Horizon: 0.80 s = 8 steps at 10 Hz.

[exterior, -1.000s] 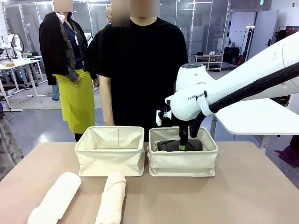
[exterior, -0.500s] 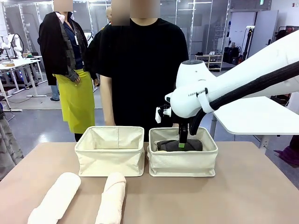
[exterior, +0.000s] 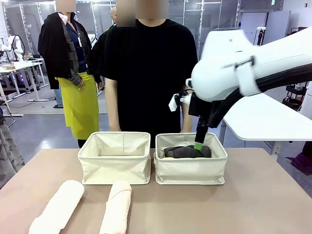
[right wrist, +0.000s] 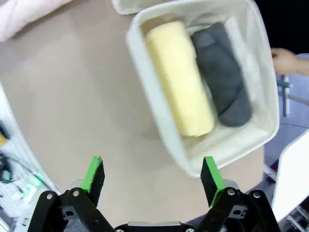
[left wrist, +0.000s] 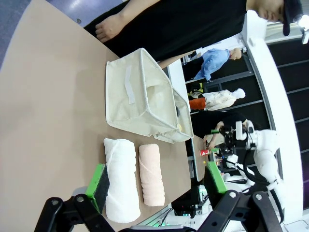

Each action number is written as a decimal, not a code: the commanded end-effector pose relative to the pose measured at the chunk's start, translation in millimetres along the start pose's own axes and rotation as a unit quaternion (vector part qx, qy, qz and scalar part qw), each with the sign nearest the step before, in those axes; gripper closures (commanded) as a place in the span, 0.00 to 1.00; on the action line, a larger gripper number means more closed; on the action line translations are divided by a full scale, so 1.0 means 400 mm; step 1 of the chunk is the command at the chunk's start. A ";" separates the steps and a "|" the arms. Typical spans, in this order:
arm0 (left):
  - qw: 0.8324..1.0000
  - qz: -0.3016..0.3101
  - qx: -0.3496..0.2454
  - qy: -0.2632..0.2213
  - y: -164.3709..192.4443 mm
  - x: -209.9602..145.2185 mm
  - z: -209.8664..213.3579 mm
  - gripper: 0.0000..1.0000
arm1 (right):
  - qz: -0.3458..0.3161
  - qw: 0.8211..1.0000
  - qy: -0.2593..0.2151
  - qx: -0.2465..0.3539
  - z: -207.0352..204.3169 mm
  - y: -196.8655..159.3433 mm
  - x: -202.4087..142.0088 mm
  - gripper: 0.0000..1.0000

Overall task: Divide the towels into two baskets.
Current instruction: Pick up one hotel-folded towel from the bottom of the table and place it in the Fabric basket indicated by the person.

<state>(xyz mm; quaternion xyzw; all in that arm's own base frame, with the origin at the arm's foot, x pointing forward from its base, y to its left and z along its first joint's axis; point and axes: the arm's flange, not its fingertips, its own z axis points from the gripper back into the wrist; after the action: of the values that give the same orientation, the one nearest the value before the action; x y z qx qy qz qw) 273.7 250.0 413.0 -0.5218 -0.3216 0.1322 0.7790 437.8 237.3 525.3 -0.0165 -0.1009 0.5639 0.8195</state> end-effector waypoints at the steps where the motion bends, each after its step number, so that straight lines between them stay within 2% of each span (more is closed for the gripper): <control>1: 1.000 -0.002 -0.004 -0.004 -0.001 0.001 0.005 0.00 | -0.071 0.995 -0.045 0.054 0.014 0.092 -0.140 0.00; 3: 1.000 -0.002 -0.004 -0.004 -0.001 0.001 0.005 0.00 | -0.159 0.976 -0.099 0.111 0.014 0.135 -0.276 0.00; 4: 1.000 -0.002 -0.004 -0.004 -0.001 0.001 0.005 0.00 | -0.197 0.956 -0.151 0.156 0.004 0.165 -0.349 0.00; 5: 1.000 -0.002 -0.004 -0.004 -0.001 0.001 0.005 0.00 | -0.253 0.930 -0.203 0.173 0.000 0.178 -0.454 0.00; 6: 1.000 -0.002 -0.004 -0.004 -0.001 0.001 0.005 0.00 | -0.314 0.905 -0.234 0.168 -0.001 0.182 -0.568 0.00; 7: 1.000 -0.002 -0.004 -0.004 -0.001 0.001 0.005 0.00 | -0.355 0.869 -0.283 0.196 -0.008 0.187 -0.683 0.00; 8: 1.000 -0.002 -0.004 -0.004 -0.001 0.001 0.005 0.00 | -0.411 0.835 -0.308 0.199 -0.021 0.184 -0.802 0.00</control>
<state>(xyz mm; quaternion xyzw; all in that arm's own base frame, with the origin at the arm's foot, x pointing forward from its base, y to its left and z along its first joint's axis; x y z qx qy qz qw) 273.6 250.0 413.1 -0.5218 -0.3218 0.1321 0.7790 310.3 -5.2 499.2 0.3416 -0.1944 0.2196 0.8929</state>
